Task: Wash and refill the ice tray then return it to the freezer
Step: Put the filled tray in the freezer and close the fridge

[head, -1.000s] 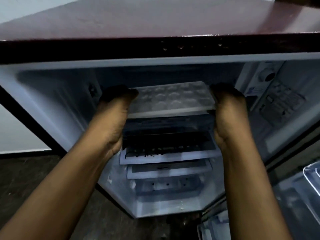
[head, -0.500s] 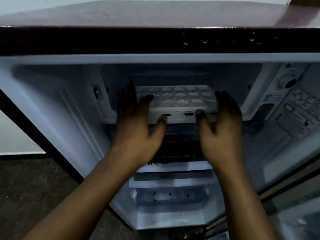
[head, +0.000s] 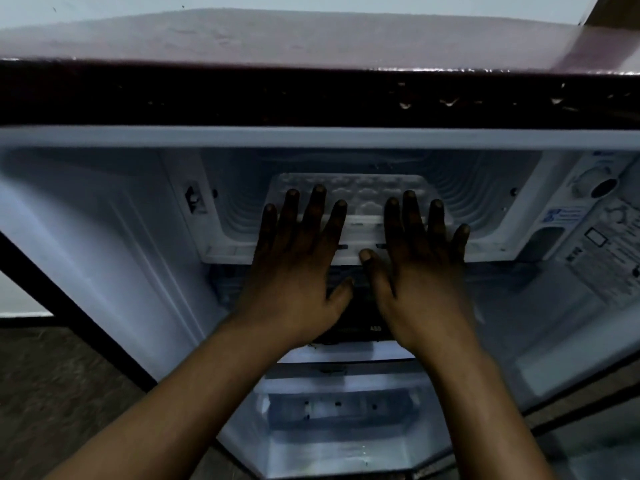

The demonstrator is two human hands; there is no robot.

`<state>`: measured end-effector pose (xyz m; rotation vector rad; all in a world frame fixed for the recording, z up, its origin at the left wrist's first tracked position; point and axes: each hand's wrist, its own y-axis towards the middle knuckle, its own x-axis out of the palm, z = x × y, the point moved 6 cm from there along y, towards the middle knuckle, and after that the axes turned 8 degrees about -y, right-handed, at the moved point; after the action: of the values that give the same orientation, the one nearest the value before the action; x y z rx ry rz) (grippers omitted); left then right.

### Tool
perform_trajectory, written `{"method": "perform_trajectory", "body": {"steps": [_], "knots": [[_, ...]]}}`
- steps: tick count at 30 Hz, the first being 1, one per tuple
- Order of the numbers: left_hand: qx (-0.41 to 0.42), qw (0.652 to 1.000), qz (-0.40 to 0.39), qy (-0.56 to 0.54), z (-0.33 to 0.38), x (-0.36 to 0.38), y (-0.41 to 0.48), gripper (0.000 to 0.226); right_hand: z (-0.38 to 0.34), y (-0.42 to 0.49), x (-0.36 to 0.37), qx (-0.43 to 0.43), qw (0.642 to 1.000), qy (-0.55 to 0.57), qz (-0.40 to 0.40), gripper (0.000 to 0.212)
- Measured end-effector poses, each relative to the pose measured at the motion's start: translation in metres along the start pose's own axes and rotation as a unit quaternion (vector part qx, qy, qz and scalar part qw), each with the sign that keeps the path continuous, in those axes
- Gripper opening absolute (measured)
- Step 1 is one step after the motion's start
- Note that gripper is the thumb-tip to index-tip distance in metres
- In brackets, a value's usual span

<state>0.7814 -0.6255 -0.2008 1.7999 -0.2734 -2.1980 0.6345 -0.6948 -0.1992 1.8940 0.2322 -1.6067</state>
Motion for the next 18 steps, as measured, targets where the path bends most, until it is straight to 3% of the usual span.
{"method": "perform_trajectory", "body": {"steps": [8, 18], "knots": [[-0.028, 0.999, -0.04, -0.012, -0.004, -0.002, 0.018, 0.107, 0.003, 0.011, 0.002, 0.026, 0.997, 0.056, -0.054, 0.089], [-0.013, 1.0, 0.02, 0.016, 0.003, 0.002, 0.003, 0.102, -0.001, -0.008, -0.003, 0.027, 0.998, 0.045, -0.045, 0.084]]}}
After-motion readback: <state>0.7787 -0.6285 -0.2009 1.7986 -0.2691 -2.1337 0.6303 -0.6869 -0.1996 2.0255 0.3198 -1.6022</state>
